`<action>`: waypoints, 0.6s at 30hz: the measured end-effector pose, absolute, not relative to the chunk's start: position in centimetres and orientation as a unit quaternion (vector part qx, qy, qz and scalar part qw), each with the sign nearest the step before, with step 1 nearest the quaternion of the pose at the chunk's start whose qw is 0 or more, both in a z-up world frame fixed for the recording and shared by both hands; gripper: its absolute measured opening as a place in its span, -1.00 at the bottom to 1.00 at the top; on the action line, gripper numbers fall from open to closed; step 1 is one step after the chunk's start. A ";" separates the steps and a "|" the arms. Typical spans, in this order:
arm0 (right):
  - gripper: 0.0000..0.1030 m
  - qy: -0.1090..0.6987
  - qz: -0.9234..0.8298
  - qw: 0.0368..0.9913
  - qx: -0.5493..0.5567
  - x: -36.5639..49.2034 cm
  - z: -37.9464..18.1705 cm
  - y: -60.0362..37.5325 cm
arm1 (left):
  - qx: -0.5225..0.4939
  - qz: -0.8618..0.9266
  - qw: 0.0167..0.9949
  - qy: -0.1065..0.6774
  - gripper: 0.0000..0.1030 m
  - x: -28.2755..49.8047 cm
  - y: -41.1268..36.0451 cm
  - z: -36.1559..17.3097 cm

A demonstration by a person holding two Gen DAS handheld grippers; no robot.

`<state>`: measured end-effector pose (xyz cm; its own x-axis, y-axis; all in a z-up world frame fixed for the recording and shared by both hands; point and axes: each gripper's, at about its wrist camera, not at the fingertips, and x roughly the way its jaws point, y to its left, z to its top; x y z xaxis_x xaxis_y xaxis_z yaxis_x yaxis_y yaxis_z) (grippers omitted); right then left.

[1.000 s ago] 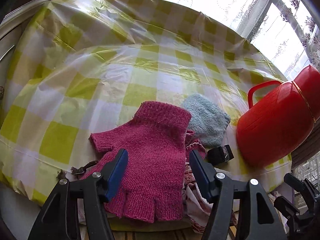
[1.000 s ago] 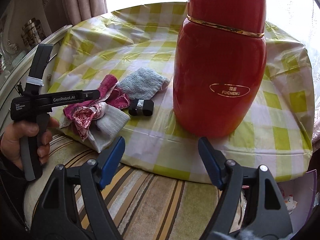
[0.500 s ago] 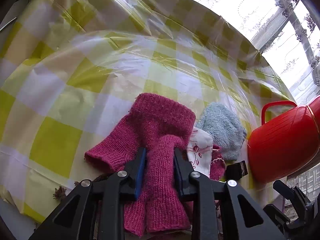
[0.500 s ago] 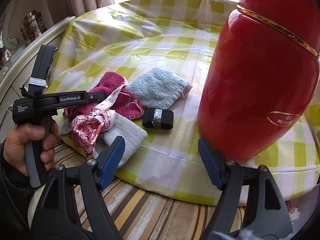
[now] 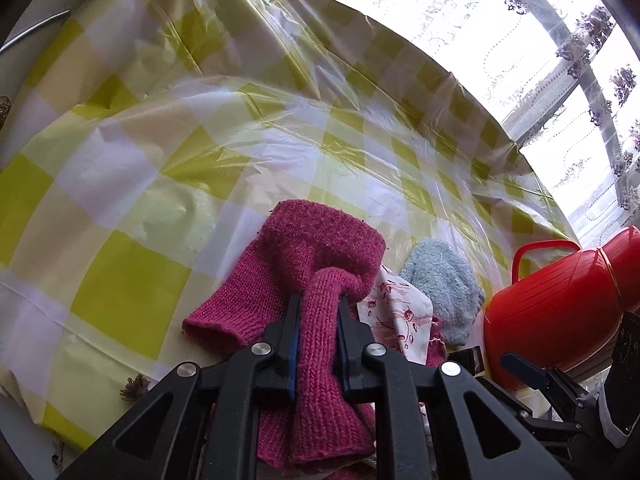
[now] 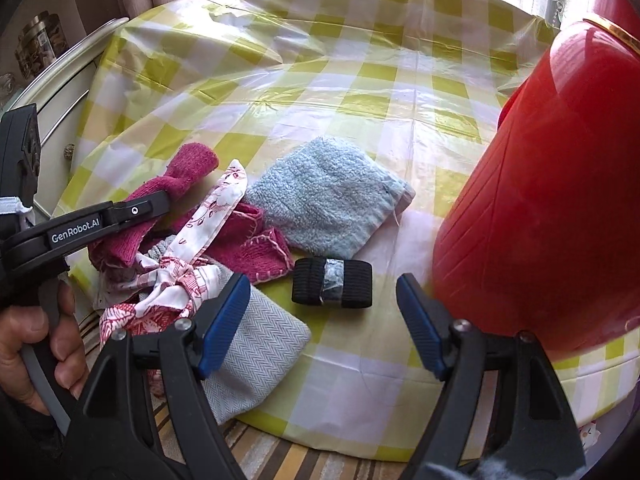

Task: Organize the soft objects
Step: 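Grasp the black elastic roll with the right gripper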

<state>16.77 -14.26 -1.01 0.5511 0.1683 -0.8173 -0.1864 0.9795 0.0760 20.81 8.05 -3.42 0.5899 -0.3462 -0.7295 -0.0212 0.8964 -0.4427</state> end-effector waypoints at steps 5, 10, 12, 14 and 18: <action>0.44 0.469 0.086 0.879 -0.019 17.7 -1.7 -13.4 | -0.209 -0.093 0.873 0.431 -0.70 20.5 8.3 -3.1; 0.14 0.487 0.055 0.871 -0.005 18.9 -2.6 -13.7 | -0.209 -0.092 0.877 0.424 -0.70 20.2 8.4 -3.0; 0.02 0.500 0.051 0.865 0.006 19.3 -3.2 -14.0 | -0.211 -0.091 0.877 0.422 -0.70 20.1 8.5 -3.0; 0.01 0.499 0.051 0.865 0.009 19.2 -3.2 -14.1 | -0.213 -0.091 0.877 0.422 -0.70 20.0 8.6 -3.0; -0.04 0.495 0.054 0.867 0.004 18.9 -3.1 -13.8 | -0.214 -0.086 0.880 0.416 -0.70 19.8 8.6 -2.9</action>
